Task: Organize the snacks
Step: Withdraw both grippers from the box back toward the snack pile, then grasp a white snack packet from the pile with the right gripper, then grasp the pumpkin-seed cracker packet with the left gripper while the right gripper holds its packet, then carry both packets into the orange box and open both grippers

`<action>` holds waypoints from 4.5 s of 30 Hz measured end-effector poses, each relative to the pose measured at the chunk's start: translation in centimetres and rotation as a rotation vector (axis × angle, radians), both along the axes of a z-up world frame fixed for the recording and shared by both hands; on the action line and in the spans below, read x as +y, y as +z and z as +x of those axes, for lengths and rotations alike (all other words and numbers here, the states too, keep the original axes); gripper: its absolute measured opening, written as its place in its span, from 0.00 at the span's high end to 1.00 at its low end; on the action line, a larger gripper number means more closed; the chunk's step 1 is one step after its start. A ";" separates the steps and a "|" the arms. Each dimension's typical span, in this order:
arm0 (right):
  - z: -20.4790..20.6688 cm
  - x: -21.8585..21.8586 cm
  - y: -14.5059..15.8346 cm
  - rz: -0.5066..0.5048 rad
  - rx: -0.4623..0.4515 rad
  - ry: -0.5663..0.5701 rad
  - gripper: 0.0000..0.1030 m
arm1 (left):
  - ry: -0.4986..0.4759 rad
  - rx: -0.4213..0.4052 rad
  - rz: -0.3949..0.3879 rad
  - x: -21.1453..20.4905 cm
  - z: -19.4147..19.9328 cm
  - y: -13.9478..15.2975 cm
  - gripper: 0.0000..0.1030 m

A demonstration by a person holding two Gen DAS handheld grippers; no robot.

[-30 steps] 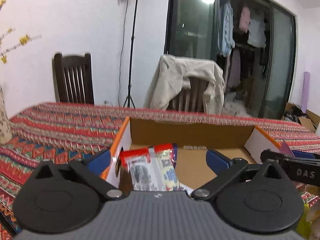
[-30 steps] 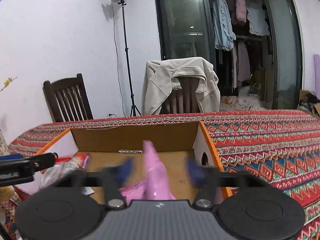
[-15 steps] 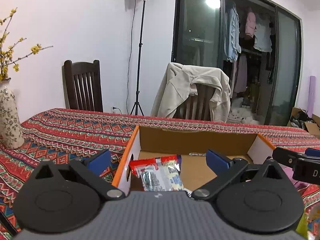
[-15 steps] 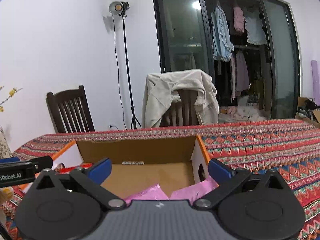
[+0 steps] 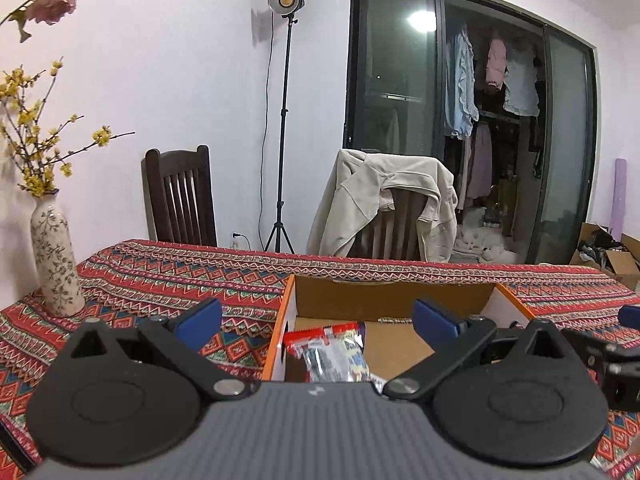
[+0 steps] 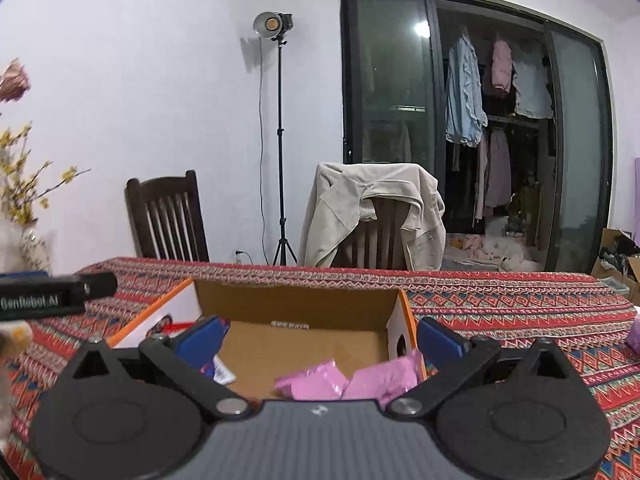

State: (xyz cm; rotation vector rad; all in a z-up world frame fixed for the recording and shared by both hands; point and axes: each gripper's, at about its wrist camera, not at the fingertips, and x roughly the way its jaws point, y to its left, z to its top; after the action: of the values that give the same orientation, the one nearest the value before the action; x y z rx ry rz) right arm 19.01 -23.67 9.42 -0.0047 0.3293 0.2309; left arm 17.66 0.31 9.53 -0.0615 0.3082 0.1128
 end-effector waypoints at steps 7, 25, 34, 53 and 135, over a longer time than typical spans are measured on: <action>-4.7 0.1 -1.6 -0.018 0.036 0.034 0.00 | -0.024 0.041 0.009 0.4 -4.3 -1.1 0.00; -12.6 0.7 -8.0 -0.026 0.218 0.120 0.00 | -0.038 0.199 -0.005 1.6 -12.1 -8.3 0.00; -14.3 1.9 -9.6 -0.038 0.269 0.183 0.00 | -0.068 0.234 -0.012 1.5 -13.7 -9.6 0.00; -15.7 3.2 -10.6 -0.075 0.268 0.246 0.69 | -0.074 0.265 -0.037 2.0 -14.7 -10.2 0.00; -11.9 -1.6 -4.4 0.026 0.056 0.133 0.74 | -0.208 0.092 0.028 -3.6 -10.3 -1.9 0.49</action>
State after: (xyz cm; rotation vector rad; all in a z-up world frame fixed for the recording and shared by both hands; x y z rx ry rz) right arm 7.06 -25.29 5.01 0.0057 0.3822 0.3673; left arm 7.34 -3.32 7.60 0.0042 0.4030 -0.0870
